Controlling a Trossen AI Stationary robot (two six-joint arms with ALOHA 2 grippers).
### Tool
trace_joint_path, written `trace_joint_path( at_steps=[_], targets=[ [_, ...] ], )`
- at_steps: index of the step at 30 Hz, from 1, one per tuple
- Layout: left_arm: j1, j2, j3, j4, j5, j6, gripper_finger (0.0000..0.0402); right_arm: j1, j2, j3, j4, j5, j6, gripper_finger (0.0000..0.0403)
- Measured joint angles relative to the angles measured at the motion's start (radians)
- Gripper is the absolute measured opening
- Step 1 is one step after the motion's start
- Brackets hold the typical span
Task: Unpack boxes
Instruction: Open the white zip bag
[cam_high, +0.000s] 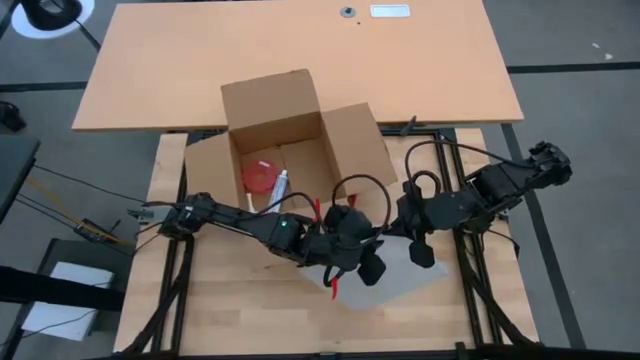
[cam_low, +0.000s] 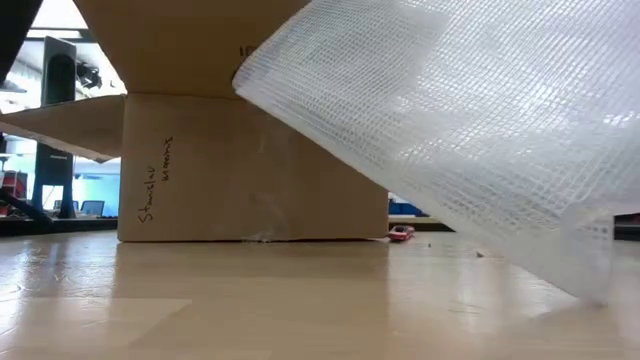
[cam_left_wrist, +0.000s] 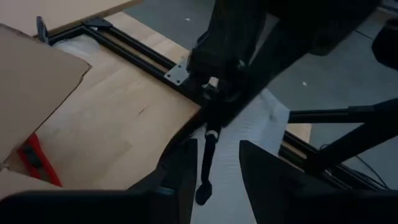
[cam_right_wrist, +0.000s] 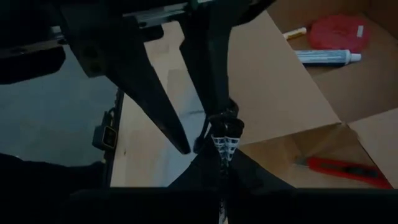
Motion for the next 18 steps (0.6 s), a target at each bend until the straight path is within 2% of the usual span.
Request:
trace_joint_path(
  at_steps=[6,18],
  targets=[
    [0.008,0.0,0.0,-0.004,-0.029,0.002,0.0115,0.0,0.0,0.0,0.0,0.001,0.0,0.0],
    [0.011,0.0,0.0,-0.01,-0.027,0.025,0.0012,0.001,0.0,0.0,0.023,-0.008,0.008,0.0]
  ],
)
